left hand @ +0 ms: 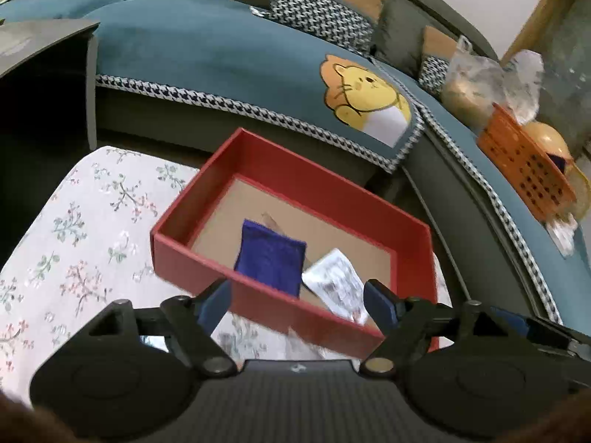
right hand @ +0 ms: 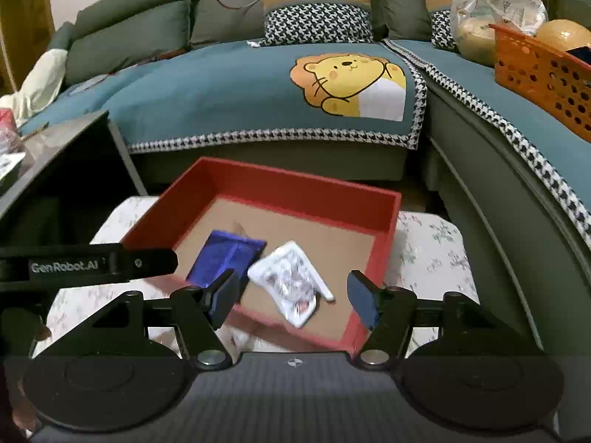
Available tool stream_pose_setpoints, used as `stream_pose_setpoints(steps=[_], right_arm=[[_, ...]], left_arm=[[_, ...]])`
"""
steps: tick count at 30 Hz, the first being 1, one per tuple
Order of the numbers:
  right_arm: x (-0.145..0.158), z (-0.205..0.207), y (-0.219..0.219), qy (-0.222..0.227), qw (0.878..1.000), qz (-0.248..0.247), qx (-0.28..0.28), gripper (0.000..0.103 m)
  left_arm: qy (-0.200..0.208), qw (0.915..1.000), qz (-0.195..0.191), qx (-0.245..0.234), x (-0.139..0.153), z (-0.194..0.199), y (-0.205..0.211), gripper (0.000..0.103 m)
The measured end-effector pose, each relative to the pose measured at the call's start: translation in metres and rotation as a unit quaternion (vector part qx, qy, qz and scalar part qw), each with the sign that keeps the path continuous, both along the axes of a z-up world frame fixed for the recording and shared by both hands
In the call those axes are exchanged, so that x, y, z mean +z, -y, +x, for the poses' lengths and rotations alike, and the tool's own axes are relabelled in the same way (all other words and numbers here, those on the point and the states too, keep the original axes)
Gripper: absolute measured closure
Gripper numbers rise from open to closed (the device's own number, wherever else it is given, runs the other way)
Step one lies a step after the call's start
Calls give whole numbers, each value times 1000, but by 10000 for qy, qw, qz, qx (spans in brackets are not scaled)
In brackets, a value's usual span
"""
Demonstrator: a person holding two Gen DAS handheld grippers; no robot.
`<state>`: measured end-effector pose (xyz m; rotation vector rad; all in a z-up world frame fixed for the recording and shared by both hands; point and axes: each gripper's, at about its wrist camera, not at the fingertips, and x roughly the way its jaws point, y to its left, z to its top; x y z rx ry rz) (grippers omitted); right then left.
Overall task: Organize snacks
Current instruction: 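Move back to the snacks and grasp the red Trolli bag with the left tool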
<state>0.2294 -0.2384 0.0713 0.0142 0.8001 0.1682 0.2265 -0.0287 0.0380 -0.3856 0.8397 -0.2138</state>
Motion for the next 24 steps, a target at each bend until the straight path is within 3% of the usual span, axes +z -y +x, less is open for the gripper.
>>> stream_pose_setpoints(steps=[14,24], right_arm=[[-11,-56,18,-354,9991,-36,-244,29],[-14,-91,11,-521,9986,-104,-37,28]], left_arm=[[-539,9976,69,-426,-25,-47,7,16],[-1030,9944,41,-237,-52,-84,3,16]])
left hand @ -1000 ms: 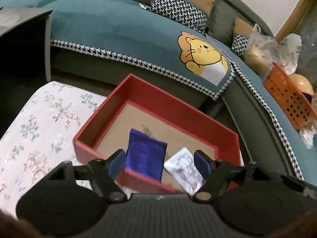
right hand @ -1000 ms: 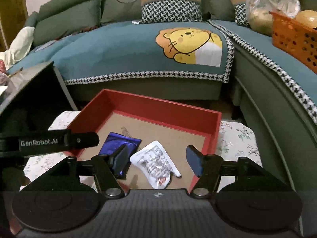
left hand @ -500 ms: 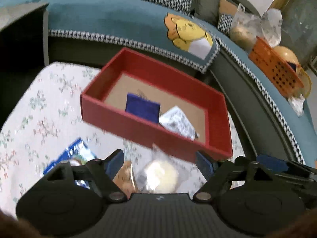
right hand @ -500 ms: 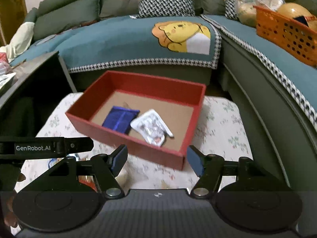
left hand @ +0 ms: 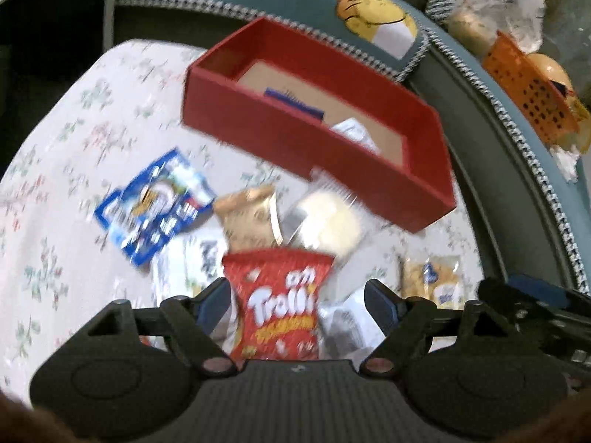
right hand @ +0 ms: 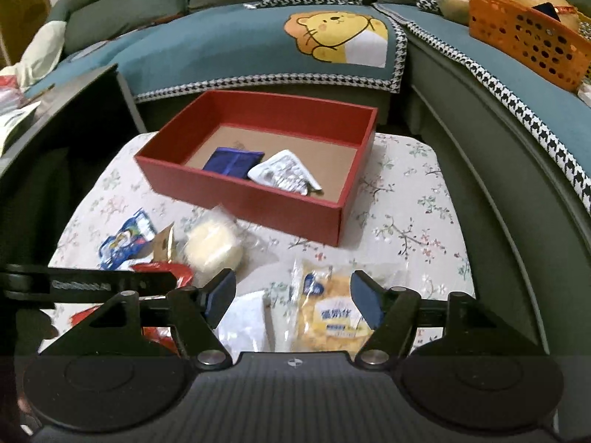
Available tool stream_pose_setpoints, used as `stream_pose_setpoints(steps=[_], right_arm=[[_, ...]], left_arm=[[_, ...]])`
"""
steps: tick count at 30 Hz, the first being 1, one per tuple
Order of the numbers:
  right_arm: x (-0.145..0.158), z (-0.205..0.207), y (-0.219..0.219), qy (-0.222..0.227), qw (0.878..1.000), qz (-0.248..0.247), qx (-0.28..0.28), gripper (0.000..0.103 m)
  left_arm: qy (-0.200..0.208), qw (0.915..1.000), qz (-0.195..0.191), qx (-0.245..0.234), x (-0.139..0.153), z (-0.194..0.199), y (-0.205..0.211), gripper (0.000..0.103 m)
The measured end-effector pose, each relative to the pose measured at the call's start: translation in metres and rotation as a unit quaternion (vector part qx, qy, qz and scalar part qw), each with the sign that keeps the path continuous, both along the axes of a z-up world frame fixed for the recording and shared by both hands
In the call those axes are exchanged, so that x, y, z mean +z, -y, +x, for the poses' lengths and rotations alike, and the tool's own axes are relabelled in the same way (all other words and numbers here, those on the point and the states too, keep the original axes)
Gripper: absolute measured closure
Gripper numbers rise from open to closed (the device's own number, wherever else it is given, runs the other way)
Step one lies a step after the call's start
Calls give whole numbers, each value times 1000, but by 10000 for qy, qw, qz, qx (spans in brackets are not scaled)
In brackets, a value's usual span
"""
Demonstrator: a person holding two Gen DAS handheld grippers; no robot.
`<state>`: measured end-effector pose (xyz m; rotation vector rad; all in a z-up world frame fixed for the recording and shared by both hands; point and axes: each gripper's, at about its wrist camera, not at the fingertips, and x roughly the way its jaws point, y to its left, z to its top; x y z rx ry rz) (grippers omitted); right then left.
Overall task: Organize snacks
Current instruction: 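Move back to the snacks and grasp the red Trolli bag with the left tool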
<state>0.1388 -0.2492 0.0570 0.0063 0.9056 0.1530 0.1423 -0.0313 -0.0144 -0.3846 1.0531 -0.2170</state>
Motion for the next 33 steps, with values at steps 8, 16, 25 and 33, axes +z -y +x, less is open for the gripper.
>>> stream_pose_setpoints(steps=[8,16,25,33], right_arm=[[4,-15,-1,5,9998,141,119,27],[-7,-15,1,-192,9995,62,223,27],[-20,-21,-13,-461,9975,-92,529,27],[-50,-18,-35,-894,9920,-288,846,27]], left_arm=[[-224,9995,204,46,-22,-3,16,12],[-226,9983,526,69,-30,3,29,19],[-229,9992,321,50,-20,-13,5,45],[-309,9990,230,-218,-15,-33,-5,45]])
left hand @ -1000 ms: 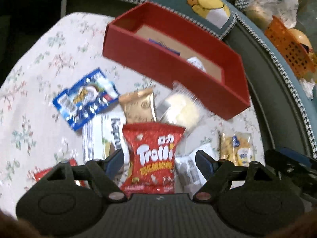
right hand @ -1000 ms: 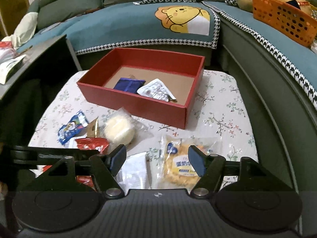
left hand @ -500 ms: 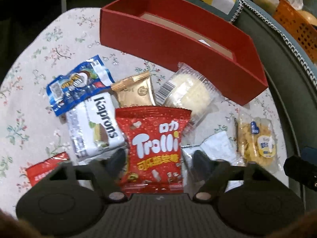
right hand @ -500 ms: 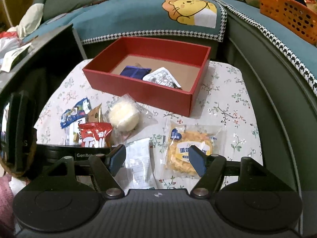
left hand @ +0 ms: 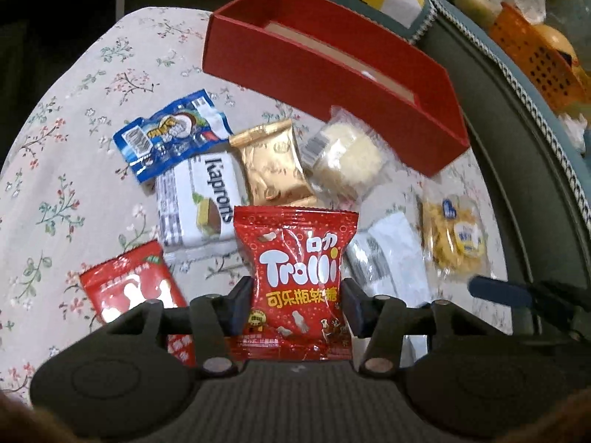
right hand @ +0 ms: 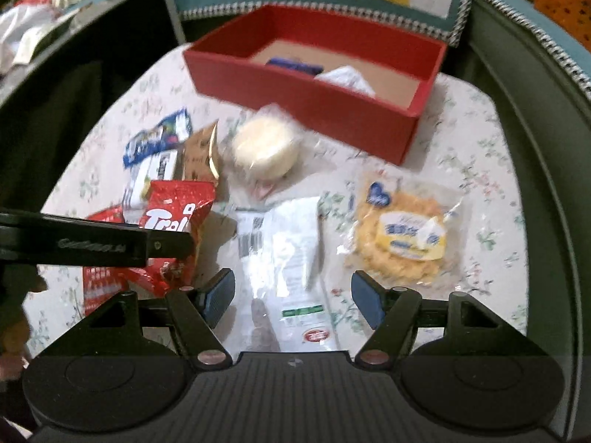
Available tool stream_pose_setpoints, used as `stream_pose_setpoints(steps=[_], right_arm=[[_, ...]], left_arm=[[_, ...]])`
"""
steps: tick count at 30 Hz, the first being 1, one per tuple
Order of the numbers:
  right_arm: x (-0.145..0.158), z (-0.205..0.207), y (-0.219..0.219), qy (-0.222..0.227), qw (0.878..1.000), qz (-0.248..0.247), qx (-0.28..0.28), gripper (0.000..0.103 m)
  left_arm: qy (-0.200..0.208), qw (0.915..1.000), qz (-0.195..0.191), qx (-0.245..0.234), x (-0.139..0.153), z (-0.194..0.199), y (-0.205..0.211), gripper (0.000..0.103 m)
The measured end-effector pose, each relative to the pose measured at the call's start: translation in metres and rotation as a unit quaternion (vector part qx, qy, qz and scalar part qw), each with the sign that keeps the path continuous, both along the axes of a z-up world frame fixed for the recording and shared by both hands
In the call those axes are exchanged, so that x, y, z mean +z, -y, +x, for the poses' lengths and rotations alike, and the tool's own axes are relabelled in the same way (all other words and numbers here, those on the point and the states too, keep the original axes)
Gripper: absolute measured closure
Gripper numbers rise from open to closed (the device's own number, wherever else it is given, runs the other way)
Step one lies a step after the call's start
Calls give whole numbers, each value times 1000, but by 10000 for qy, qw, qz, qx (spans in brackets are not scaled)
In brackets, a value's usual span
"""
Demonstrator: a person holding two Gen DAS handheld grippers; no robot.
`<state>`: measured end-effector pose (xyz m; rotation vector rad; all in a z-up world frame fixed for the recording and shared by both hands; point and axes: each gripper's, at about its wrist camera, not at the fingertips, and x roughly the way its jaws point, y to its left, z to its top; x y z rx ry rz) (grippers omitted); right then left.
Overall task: Organize snacks
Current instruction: 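Move back to the snacks and grasp the red Trolli bag with the left tool, then grasp the long white packet with the right tool while the left tool holds the Trolli bag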
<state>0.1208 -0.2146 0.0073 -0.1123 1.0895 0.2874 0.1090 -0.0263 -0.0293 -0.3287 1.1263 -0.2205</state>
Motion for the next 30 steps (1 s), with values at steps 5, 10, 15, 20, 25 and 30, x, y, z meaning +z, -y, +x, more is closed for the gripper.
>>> stream_pose_setpoints(steps=[5,10,15,20,25,30], right_arm=[[-16,8,-5,-140,9998,-75,85,27],[-35,17,-7,-313,9994,-95,56,27],[-48,13,-22,-319,9985,-308,335,10],[-41,11,-30,-142,9970,-658,387,45],[-31,3,-23,-132,9973,-619,372,58],[-17,-13,-15,12,9981,-541,286,59]], left_arm=[[-179,9998,29,-100,-13,-2,-2,43],[-189,9996,135,-149,-16,-1,-1,34],[-188,9993,108,-298,-18,-1,2,18],[-158,9993,130,-301,-17,0,5,17],[-137,9990,248,-359,-16,-1,5,30],[-100,9984,283,-478,-16,-4,8,41]])
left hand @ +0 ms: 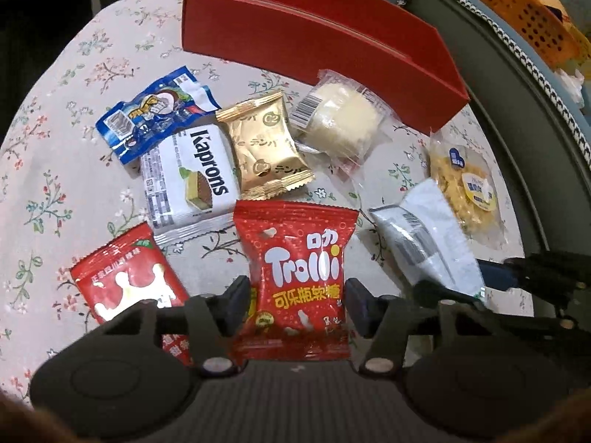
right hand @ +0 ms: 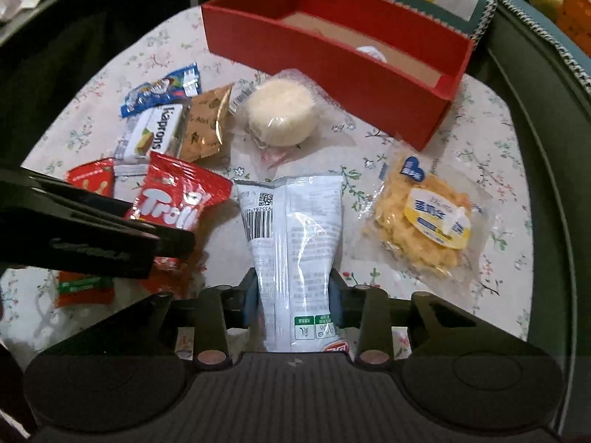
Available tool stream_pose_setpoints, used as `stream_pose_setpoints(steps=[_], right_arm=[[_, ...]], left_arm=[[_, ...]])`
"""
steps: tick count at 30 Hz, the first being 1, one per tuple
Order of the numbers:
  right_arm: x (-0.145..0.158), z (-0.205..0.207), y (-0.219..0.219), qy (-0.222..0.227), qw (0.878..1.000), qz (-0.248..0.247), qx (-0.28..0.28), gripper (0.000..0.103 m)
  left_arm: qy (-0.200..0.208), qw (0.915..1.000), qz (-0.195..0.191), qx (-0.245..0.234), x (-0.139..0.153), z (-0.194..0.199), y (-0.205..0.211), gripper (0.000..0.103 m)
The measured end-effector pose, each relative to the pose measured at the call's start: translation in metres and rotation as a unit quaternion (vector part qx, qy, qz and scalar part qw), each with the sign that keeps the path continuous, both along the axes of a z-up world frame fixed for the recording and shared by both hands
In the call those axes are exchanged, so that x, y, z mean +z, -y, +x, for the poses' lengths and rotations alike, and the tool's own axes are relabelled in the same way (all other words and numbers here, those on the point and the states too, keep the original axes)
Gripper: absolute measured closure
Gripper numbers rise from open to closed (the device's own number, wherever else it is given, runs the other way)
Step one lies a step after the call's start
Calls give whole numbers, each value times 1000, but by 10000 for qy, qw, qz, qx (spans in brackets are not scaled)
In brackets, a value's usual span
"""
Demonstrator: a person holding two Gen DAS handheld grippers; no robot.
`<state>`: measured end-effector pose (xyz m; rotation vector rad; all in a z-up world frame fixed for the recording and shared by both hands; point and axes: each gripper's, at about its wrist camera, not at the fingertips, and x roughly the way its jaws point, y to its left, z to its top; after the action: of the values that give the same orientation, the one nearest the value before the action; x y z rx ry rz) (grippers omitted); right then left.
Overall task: Organize snacks
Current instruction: 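Grasp the long white packet with the right tool while the left tool holds the Trolli bag, then carry both packets into the red box and open both tools to release them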
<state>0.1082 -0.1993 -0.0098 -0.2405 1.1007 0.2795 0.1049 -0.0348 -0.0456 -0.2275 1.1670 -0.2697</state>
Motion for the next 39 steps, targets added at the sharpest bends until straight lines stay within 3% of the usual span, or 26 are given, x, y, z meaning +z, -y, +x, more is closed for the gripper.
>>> stream_pose_setpoints(steps=[3,4,5,7,8,10,13,15,18,21,23,24,25,32,39], right_arm=[[6,-8,2,93,9998,107,-109,59],[10,-11,3,147,9997,157,-140,59],[13,-14,5,183,9995,207,-178,59],[19,-19,11,248,9988,288,-294,59],[18,-19,11,256,9988,257,-332,59],[15,-18,12,221,9989,164,-385,59],[16,-18,16,226,9985,188,-463,59],[22,-18,21,293,9979,307,-497,58],[25,-18,27,329,9972,435,-521,58],[28,-18,35,354,9965,497,-566,58],[32,-19,40,403,9958,544,-617,58],[35,-20,43,439,9953,585,-641,58],[39,-21,44,493,9947,620,-649,58],[64,-28,50,855,9909,855,-593,58],[68,-17,47,947,9894,882,-663,58]], left_arm=[[18,10000,-52,10,1,-2,1,45],[36,10000,-54,11,2,-2,1,59],[6,10000,-99,5,2,-2,1,63],[-50,9998,-169,-26,2,-3,1,63],[52,9999,55,-89,3,-4,6,61],[283,9988,374,-135,5,-8,14,46],[245,9990,352,-96,3,-5,21,21],[175,9993,331,55,0,-1,24,15],[316,9969,707,157,-8,3,35,14],[465,9924,1135,109,-11,-2,48,18],[589,9897,1299,80,-10,-7,51,30],[601,9896,1303,127,-7,-9,50,42],[556,9901,1278,172,-4,-11,48,45],[331,9925,1120,375,15,-31,32,47],[628,9960,538,326,43,-21,25,47]])
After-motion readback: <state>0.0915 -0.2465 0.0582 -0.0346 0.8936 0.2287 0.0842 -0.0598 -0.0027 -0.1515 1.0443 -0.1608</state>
